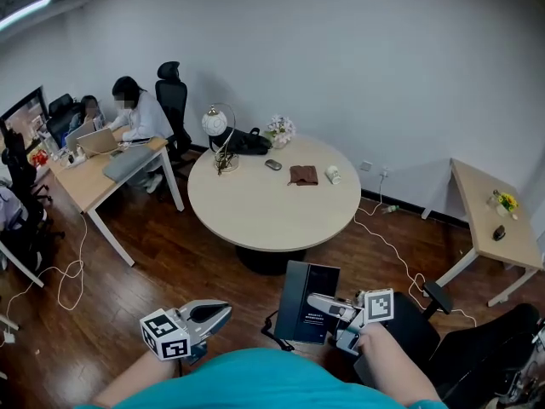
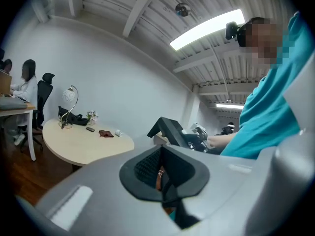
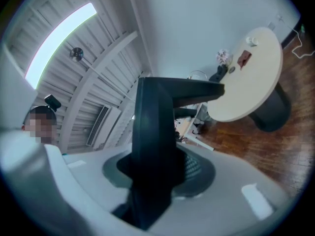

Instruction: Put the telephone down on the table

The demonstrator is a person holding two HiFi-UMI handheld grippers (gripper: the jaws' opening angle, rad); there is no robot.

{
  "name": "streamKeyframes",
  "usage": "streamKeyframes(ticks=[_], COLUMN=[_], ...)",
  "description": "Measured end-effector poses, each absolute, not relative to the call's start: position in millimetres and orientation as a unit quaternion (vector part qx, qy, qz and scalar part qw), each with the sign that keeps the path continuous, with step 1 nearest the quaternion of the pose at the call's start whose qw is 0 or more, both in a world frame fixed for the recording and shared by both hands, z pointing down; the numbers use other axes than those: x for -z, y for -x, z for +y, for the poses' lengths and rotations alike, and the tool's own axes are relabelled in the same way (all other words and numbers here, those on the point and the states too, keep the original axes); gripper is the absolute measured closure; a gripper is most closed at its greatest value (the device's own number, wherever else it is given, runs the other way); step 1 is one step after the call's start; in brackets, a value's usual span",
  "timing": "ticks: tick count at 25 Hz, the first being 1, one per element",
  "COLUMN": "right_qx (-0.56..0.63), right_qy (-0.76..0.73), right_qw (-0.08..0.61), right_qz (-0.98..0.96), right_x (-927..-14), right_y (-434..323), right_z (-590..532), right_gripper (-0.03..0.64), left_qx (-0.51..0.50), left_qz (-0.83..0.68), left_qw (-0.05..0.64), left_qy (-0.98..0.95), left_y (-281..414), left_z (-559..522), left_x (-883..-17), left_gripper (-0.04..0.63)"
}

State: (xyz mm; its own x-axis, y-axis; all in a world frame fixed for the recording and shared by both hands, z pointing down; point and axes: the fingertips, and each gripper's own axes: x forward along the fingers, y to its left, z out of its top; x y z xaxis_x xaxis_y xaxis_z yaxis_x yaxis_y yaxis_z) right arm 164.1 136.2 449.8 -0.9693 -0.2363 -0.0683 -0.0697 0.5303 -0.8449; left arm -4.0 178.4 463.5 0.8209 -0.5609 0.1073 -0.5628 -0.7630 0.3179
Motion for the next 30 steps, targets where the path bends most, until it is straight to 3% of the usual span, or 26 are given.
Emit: streamKeyframes(ticks=[9,30], right_qx=[0.485,0.493], right_qy=[0.103,0.168], right_qw=[0.094,0.124], right_qz=[0.863,0.845], right_x=[-458.6,-473.1], right_y=[-178.2,-62.6], right_z=[93.8,-126.6], right_gripper=[0.459,0.459], left_qx=[0.009,-0.004], left_qz=[-0.301,-0.237], left_qw=[0.183,0.192], left_qy=[-0.936,-0.952], left_y=[2.1,136.1], left_z=[132.6,-99.0], left_x=[-471.3,-487.0], left_gripper=[0.591,0.591])
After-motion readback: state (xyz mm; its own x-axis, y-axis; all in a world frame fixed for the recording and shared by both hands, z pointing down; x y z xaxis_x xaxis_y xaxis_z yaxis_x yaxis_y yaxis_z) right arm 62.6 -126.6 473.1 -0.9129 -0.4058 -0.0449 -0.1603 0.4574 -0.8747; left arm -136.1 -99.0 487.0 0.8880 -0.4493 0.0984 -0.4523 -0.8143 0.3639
